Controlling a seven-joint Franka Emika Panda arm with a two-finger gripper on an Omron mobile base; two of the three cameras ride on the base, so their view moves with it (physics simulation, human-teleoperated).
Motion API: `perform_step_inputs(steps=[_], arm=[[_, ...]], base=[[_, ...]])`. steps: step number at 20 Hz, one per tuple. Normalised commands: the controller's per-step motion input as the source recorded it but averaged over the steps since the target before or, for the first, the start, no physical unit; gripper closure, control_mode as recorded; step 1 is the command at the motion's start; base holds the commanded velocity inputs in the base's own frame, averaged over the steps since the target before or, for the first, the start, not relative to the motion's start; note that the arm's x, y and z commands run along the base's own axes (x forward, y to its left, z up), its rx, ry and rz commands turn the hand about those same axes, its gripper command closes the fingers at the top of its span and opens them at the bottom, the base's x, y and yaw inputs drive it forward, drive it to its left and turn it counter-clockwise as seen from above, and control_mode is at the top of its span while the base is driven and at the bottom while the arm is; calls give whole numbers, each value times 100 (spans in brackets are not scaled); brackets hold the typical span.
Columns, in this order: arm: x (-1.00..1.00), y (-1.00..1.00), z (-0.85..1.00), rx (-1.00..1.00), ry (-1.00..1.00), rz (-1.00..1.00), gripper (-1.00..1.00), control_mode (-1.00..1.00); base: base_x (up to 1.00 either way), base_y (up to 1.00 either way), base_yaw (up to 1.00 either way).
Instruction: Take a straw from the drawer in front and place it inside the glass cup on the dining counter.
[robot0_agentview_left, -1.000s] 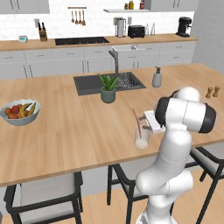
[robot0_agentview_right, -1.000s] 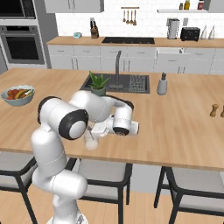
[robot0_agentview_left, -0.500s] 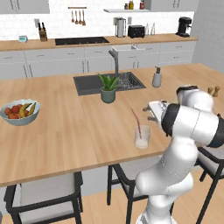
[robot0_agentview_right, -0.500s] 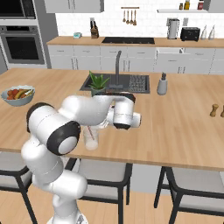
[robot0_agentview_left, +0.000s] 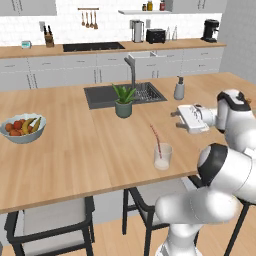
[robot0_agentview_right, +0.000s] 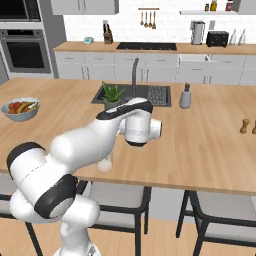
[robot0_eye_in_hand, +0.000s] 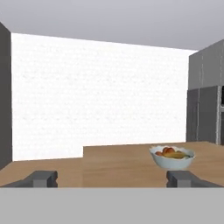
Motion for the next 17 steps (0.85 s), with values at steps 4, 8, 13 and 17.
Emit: perform_step_inputs(steps=[4,8,13,17], arm=[[-33,1,65,0,0,-6,-100,-100],[-24,15,55,-2,0,-5,-100,-100],[-4,45,15,-7,1,-2,-100,-100],[0,58,0,-11,4,-2,-100,-100]], base=[[0,0,0],[0,0,0],[0,0,0],[0,0,0]])
